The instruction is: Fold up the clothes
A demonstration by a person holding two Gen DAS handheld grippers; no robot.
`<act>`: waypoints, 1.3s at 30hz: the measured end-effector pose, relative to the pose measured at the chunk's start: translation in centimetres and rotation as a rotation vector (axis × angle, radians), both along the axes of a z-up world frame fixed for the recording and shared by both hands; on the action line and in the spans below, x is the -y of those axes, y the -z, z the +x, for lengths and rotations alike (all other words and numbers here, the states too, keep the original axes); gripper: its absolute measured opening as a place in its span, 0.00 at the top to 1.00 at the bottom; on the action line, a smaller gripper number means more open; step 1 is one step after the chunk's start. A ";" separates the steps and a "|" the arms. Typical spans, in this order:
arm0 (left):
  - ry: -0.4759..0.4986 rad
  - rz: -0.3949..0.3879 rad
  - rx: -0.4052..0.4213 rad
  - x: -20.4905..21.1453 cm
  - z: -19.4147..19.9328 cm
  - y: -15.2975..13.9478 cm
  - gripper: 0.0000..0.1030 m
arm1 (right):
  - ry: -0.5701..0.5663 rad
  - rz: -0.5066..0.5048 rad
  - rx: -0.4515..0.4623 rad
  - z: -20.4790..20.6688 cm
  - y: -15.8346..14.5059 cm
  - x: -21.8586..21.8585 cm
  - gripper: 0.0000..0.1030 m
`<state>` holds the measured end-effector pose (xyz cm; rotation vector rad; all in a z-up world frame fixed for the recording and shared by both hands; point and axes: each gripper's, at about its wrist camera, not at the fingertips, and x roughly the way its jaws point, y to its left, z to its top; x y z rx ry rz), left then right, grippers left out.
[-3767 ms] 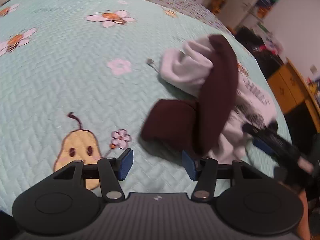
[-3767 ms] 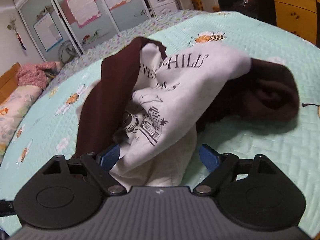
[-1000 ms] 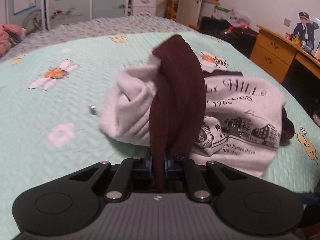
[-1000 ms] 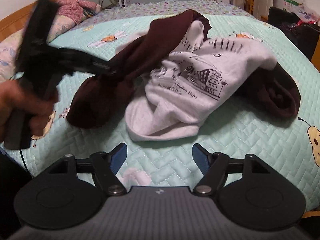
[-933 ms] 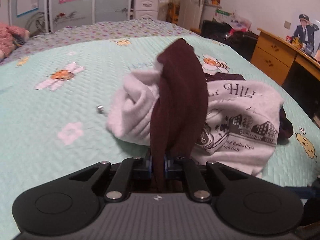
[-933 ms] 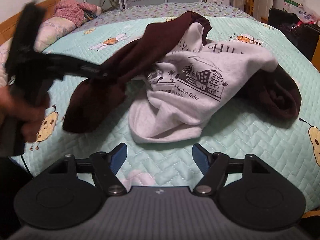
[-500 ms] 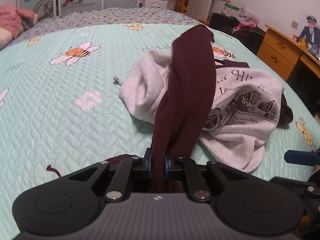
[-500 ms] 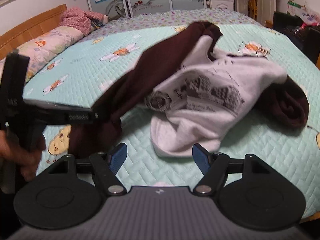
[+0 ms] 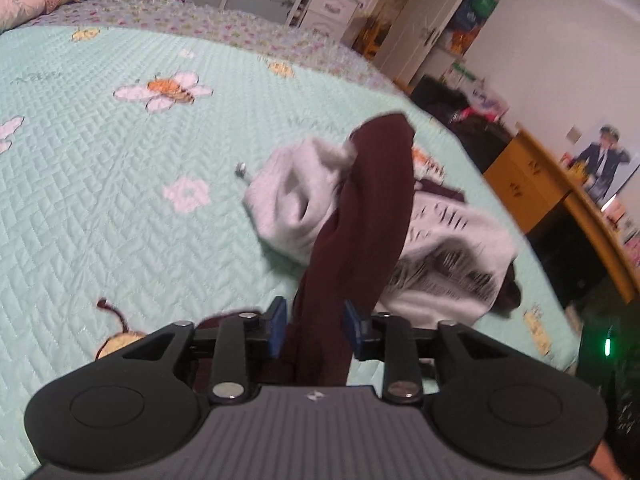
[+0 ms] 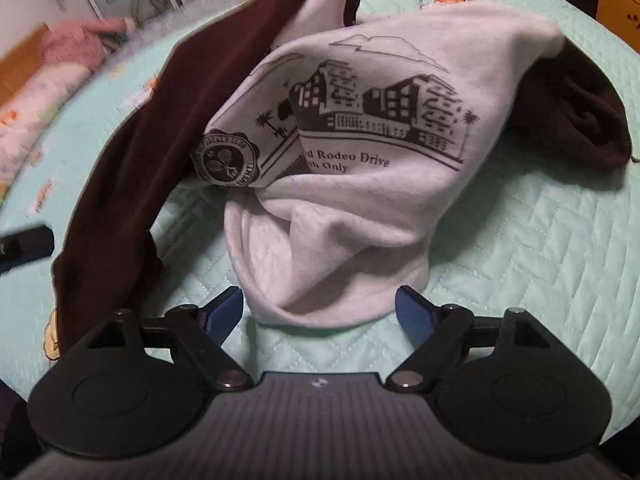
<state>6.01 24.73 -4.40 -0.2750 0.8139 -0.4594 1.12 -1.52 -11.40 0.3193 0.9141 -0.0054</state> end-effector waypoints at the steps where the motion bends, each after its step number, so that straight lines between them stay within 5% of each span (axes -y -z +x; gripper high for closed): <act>1: -0.009 -0.002 0.006 0.2 0.4 -0.2 0.59 | 0.000 0.010 0.009 -0.6 -0.2 0.0 0.18; 11: 0.065 0.003 -0.002 7.2 8.9 0.0 0.53 | 0.045 0.024 0.111 -4.8 -3.6 1.4 0.18; 15: 0.074 0.075 -0.023 10.2 11.7 1.5 0.54 | 0.038 0.038 0.132 -5.0 -4.5 1.7 0.18; 16: 0.072 0.114 -0.020 10.6 12.0 2.0 0.68 | 0.038 0.045 0.134 -5.0 -4.6 1.8 0.18; 17: 0.068 0.141 -0.023 10.9 12.1 2.4 0.92 | 0.037 0.044 0.132 -5.0 -4.6 1.8 0.18; 29: -0.037 0.218 0.117 6.3 3.7 0.8 0.93 | 0.064 0.026 0.115 -5.5 -3.8 2.3 0.18; 34: -0.035 0.172 0.038 4.0 2.5 1.8 0.93 | 0.047 0.050 0.108 -5.1 -3.8 1.5 0.18; 39: 0.004 0.112 0.069 3.5 2.6 0.1 0.89 | 0.005 0.037 0.119 -5.3 -4.4 0.2 0.18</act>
